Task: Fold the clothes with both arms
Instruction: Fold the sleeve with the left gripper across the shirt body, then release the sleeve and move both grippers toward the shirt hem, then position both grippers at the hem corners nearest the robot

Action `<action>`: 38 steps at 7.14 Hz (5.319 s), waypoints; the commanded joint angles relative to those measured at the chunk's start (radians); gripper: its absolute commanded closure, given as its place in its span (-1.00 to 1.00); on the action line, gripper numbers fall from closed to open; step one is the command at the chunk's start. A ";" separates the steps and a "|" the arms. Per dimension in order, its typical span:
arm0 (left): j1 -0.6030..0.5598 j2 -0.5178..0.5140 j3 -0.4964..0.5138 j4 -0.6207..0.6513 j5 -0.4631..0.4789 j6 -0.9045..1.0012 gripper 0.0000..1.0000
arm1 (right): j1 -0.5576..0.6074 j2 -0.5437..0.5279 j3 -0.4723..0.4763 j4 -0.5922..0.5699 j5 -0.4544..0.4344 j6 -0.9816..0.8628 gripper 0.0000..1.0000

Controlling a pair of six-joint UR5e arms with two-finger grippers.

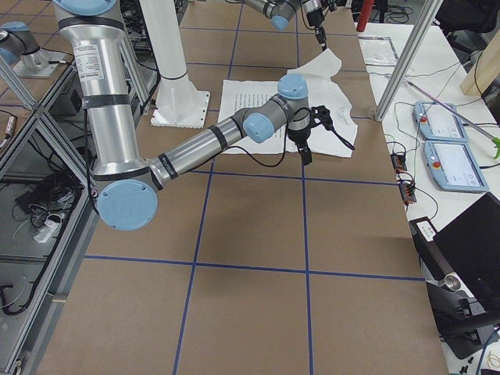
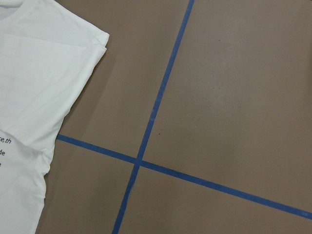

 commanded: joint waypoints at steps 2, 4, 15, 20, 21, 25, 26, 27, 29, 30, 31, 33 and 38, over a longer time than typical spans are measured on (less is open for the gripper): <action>0.214 -0.164 0.106 0.001 0.217 -0.054 1.00 | 0.005 -0.001 -0.001 0.000 -0.001 0.018 -1.00; 0.305 -0.218 0.175 -0.022 0.282 -0.045 1.00 | 0.008 0.001 -0.002 0.000 -0.001 0.023 -1.00; 0.271 -0.126 -0.074 0.229 0.130 0.161 -1.00 | -0.211 0.279 -0.109 -0.012 -0.146 0.394 -1.00; 0.172 0.396 -0.575 0.389 0.044 0.234 -1.00 | -0.522 0.191 0.199 -0.138 -0.402 0.728 -1.00; 0.183 0.507 -0.675 0.386 0.050 0.076 -1.00 | -0.620 0.116 0.278 -0.138 -0.491 0.811 -1.00; 0.580 0.686 -0.747 0.300 0.383 -0.345 -1.00 | -0.906 -0.087 0.424 -0.123 -0.742 0.992 -1.00; 0.650 0.684 -0.736 0.304 0.423 -0.411 -1.00 | -0.932 -0.129 0.424 -0.026 -0.769 1.020 -1.00; 0.687 0.675 -0.704 0.303 0.443 -0.454 -1.00 | -0.955 -0.212 0.421 0.085 -0.788 1.022 -1.00; 0.726 0.638 -0.632 0.301 0.475 -0.475 -0.98 | -0.977 -0.246 0.418 0.120 -0.814 1.023 -1.00; 0.752 0.635 -0.624 0.303 0.481 -0.475 -0.86 | -0.985 -0.246 0.418 0.120 -0.815 1.026 -1.00; 0.763 0.634 -0.622 0.304 0.481 -0.475 -0.67 | -0.989 -0.245 0.418 0.120 -0.826 1.025 -1.00; 0.808 0.634 -0.618 0.307 0.483 -0.475 -0.43 | -0.991 -0.246 0.418 0.120 -0.826 1.026 -1.00; 0.835 0.611 -0.599 0.314 0.481 -0.475 -0.25 | -0.995 -0.245 0.418 0.120 -0.829 1.025 -1.00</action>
